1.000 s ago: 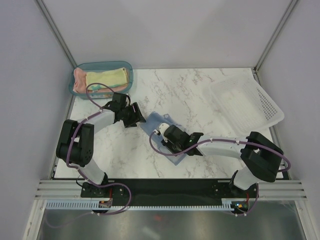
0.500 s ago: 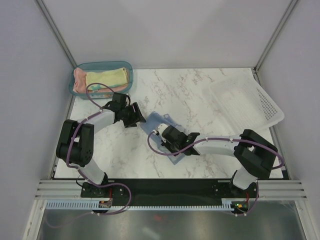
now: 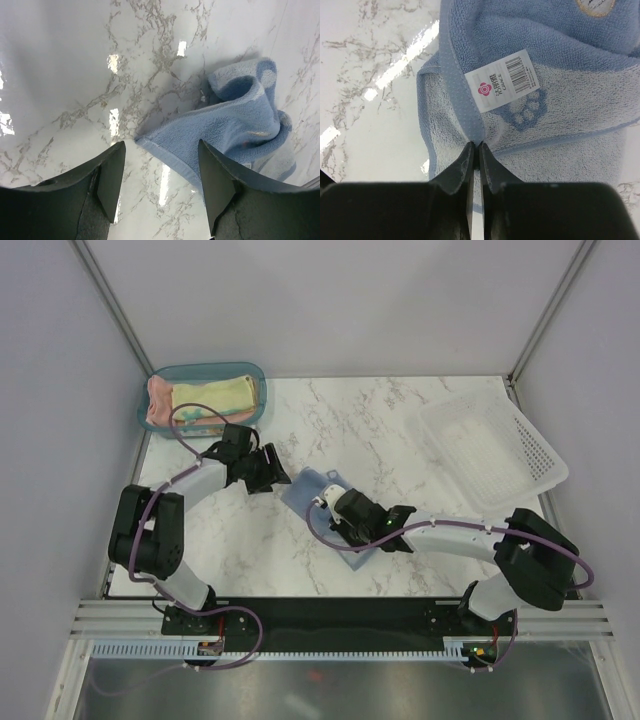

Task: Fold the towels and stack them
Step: Flatten out the crumpled towel

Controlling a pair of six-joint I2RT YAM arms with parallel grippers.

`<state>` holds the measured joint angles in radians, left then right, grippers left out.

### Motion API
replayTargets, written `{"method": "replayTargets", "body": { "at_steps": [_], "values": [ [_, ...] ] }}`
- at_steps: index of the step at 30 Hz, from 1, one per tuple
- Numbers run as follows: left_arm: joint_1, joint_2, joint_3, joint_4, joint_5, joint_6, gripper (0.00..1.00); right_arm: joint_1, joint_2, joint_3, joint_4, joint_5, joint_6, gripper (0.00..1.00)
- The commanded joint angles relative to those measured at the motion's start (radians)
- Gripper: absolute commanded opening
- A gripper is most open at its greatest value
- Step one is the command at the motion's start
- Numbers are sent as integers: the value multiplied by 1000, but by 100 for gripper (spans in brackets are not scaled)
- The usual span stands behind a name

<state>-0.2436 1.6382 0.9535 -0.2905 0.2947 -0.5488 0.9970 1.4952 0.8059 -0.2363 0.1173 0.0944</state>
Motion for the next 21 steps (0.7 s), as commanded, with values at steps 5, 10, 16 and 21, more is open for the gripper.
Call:
{"method": "replayTargets", "body": {
  "at_steps": [5,10,16,21],
  "values": [
    [-3,-81,-21,-9,14,43,67,-23,-15,-19,31,-44,53,11],
    [-3,-89,-19,-12,15,41,67,-27,7,-36,69,-71,88,22],
    [-5,-87,-16,-12,14,43,67,-38,14,-37,91,-96,100,0],
    [-5,-81,-19,-12,15,53,67,-41,5,-28,88,-72,114,0]
  ]
}}
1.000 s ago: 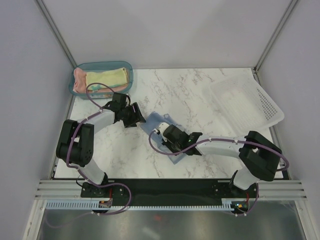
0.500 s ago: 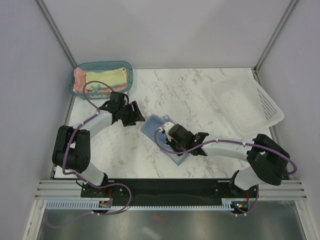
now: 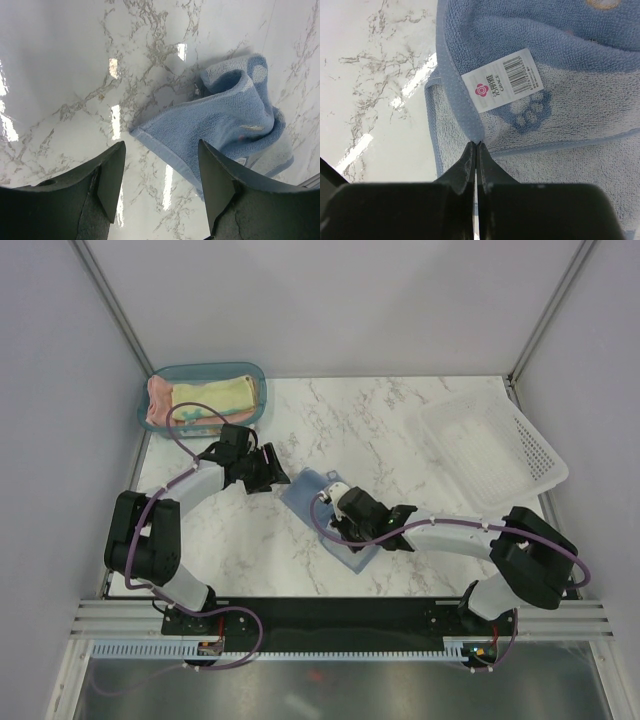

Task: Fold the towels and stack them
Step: Flatten out the crumpled towel

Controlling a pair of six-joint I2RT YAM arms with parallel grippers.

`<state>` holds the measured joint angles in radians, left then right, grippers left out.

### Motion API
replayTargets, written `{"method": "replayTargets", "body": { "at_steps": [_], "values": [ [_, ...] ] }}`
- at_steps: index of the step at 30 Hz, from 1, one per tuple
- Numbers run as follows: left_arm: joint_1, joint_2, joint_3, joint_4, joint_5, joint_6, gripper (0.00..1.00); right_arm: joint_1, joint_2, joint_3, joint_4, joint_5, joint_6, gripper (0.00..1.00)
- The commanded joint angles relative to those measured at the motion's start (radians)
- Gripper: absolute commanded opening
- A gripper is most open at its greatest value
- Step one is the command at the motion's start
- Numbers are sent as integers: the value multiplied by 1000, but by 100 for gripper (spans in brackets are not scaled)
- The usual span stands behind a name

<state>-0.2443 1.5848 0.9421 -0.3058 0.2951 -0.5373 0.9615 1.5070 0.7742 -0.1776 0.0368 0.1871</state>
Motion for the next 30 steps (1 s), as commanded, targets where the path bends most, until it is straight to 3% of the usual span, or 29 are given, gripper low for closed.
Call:
{"method": "replayTargets", "body": {
  "at_steps": [1,8,14,16,22,25,30],
  "values": [
    [-4,-28,-8,2,18,46,67,-9,-16,10,23,20,37,0],
    [-15,-65,-12,-1,59,82,66,-107,-165,95,-131,-11,90,0],
    [-134,-126,-31,19,14,152,64,-162,-208,168,-180,-129,86,0],
    [-180,-167,-37,30,-14,171,64,-213,-189,227,-203,-170,91,0],
    [-185,-279,-28,106,-59,275,68,-401,-75,417,-230,-376,103,0],
    [-185,-226,51,74,-14,399,66,-483,30,465,-230,-451,115,0],
    [-204,-137,145,73,185,563,61,-558,171,520,-218,-491,140,0]
  ]
}}
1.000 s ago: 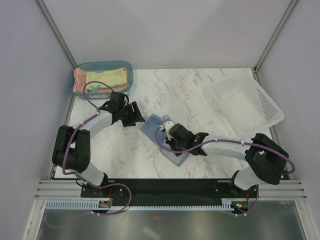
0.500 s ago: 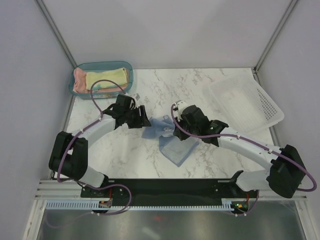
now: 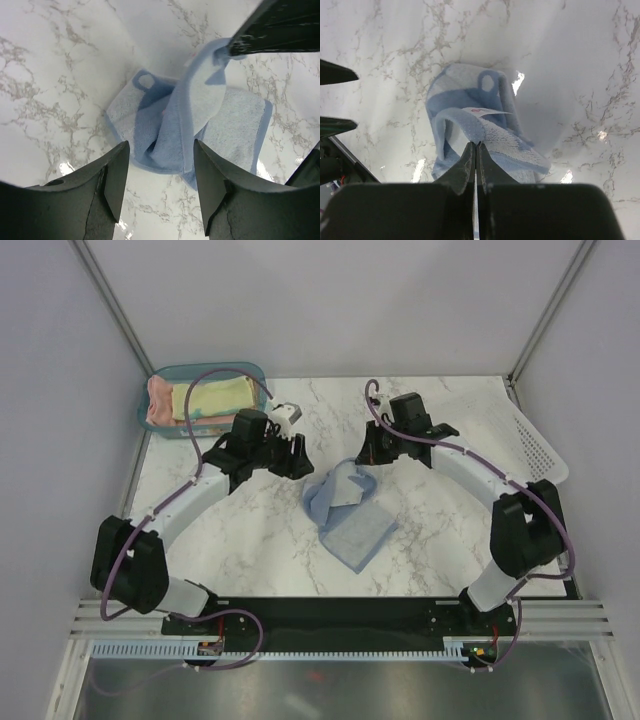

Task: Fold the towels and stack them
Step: Flatten out the crumpled towel

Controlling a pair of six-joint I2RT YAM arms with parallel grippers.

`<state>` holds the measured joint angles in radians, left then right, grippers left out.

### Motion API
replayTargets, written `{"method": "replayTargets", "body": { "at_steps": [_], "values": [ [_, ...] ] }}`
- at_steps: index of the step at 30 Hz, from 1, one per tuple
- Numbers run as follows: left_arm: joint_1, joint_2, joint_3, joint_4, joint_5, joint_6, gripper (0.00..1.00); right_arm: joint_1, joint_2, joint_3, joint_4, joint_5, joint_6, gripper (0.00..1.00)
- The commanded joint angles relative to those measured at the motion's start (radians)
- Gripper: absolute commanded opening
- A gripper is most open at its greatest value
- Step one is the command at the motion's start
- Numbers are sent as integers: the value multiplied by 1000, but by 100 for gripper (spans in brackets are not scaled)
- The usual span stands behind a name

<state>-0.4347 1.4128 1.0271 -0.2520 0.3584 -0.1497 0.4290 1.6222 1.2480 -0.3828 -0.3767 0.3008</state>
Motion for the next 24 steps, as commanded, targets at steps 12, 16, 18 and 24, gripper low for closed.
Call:
{"method": "replayTargets", "body": {
  "at_steps": [12,16,18,24],
  "values": [
    [-379,15,-154,190,-478,168,67,-64,122,44,77,-139,77,0],
    [-486,92,-160,201,-741,119,70,-68,114,16,111,-148,86,0],
    [-521,120,-151,198,-840,98,70,-72,113,2,122,-156,92,0],
    [-542,186,-150,195,-868,22,72,-76,107,-25,140,-163,100,0]
  ]
}}
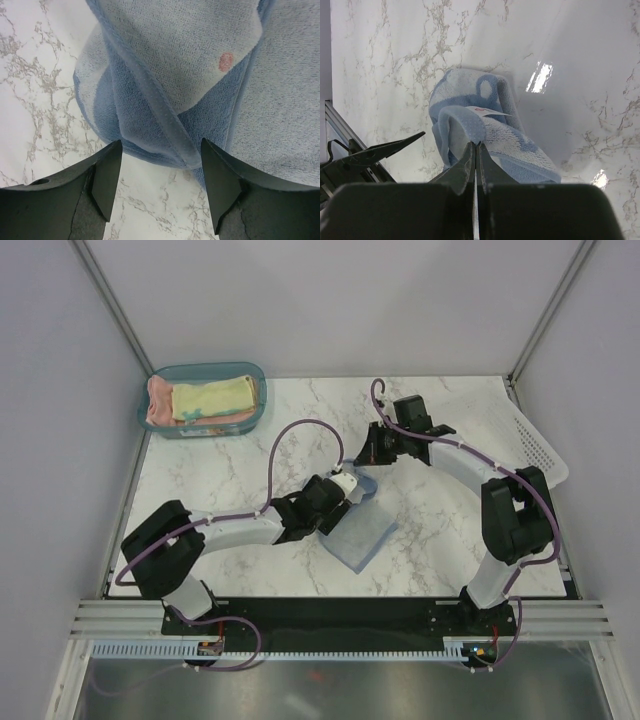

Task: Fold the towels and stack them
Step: Flatten out the crumpled towel

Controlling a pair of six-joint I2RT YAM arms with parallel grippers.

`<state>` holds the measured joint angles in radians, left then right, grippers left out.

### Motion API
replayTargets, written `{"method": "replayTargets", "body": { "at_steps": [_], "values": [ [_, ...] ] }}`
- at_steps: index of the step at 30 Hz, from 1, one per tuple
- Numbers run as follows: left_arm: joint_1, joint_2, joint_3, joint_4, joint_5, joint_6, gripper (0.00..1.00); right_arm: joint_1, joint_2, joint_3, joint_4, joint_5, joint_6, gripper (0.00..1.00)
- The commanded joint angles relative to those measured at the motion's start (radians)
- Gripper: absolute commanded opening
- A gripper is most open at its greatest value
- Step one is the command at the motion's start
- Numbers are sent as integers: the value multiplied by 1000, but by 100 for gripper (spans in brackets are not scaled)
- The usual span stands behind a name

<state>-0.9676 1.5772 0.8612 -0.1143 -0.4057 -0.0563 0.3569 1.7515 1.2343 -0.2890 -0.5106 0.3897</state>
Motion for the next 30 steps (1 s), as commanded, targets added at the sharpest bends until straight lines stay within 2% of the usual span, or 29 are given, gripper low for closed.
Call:
{"method": "replayTargets", "body": {
  "at_steps": [1,10,18,21,23,30],
  "values": [
    [-11,36,15,61,-93,-83,71,-6,-24,-15,53,-31,17,0],
    [-26,47,10,84,-48,-126,68,-9,-27,-33,71,-39,28,0],
    [-26,75,27,15,-96,-185,63,-12,-44,-47,71,-32,29,0],
    [-29,81,29,-4,-110,-192,59,-12,-44,-45,71,-34,32,0],
    [-29,63,15,-7,-104,-192,54,-12,-49,-48,71,-32,32,0],
    [-29,-25,-48,-25,-88,-226,52,-15,-61,-59,71,-31,31,0]
  ]
}}
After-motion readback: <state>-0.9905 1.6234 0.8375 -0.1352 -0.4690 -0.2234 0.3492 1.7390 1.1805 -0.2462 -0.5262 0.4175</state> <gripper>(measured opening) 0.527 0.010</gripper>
